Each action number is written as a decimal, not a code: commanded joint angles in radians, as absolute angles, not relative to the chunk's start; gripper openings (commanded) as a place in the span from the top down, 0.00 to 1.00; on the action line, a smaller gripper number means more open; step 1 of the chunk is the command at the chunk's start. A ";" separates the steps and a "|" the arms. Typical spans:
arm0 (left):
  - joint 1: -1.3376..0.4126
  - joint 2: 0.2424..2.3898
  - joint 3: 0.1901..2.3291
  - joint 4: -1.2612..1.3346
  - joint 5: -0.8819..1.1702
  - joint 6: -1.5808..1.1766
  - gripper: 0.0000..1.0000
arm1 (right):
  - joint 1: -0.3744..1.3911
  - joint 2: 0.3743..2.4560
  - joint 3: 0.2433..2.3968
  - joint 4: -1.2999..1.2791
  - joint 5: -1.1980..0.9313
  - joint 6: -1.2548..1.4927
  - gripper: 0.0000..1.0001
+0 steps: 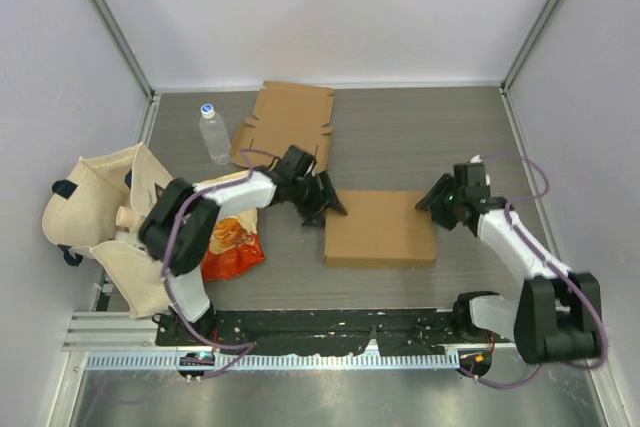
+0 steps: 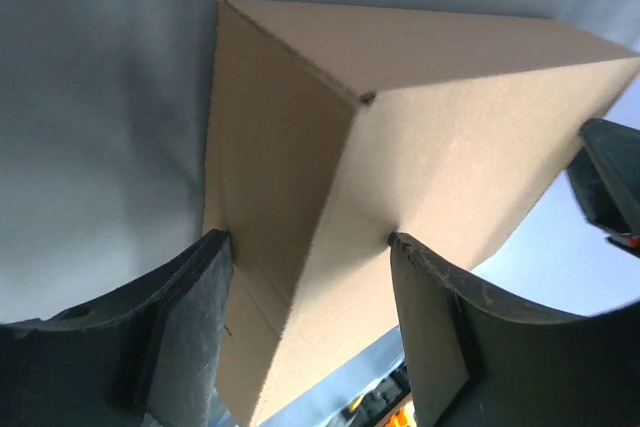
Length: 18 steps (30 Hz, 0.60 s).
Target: Fold the paper box
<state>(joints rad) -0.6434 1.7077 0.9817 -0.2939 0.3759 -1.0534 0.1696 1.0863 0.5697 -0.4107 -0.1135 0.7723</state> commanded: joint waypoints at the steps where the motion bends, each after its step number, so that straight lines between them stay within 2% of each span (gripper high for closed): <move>1: -0.689 2.006 1.338 0.144 0.465 -1.192 0.36 | -0.022 1.343 0.771 -0.243 -0.205 0.666 0.45; 2: -0.692 2.120 1.436 0.045 0.430 -1.163 0.32 | -0.055 1.391 0.803 -0.195 -0.204 0.640 0.44; 3: -0.693 2.176 1.638 0.003 0.426 -1.145 0.31 | -0.098 1.440 0.839 -0.174 -0.198 0.574 0.40; 5: -0.687 2.311 1.831 -0.028 0.437 -1.135 0.29 | -0.129 1.610 0.972 -0.134 -0.203 0.523 0.38; 6: -0.684 2.451 2.034 -0.046 0.430 -1.135 0.28 | -0.146 1.671 1.017 -0.111 -0.218 0.499 0.37; 8: -0.680 2.602 2.284 -0.137 0.429 -1.131 0.28 | -0.155 1.819 1.145 -0.080 -0.252 0.469 0.37; 9: -0.678 2.761 2.515 -0.150 0.426 -1.147 0.28 | -0.156 1.854 1.185 -0.069 -0.256 0.465 0.37; 10: -0.669 2.823 2.598 -0.131 0.426 -1.187 0.29 | -0.156 1.886 1.251 -0.054 -0.244 0.456 0.37; 13: -0.654 2.959 2.715 0.064 0.373 -1.334 0.29 | -0.170 2.012 1.398 -0.025 -0.235 0.439 0.36; 18: -0.629 2.938 2.667 0.163 0.269 -1.258 0.25 | -0.196 2.184 1.564 -0.006 -0.258 0.399 0.35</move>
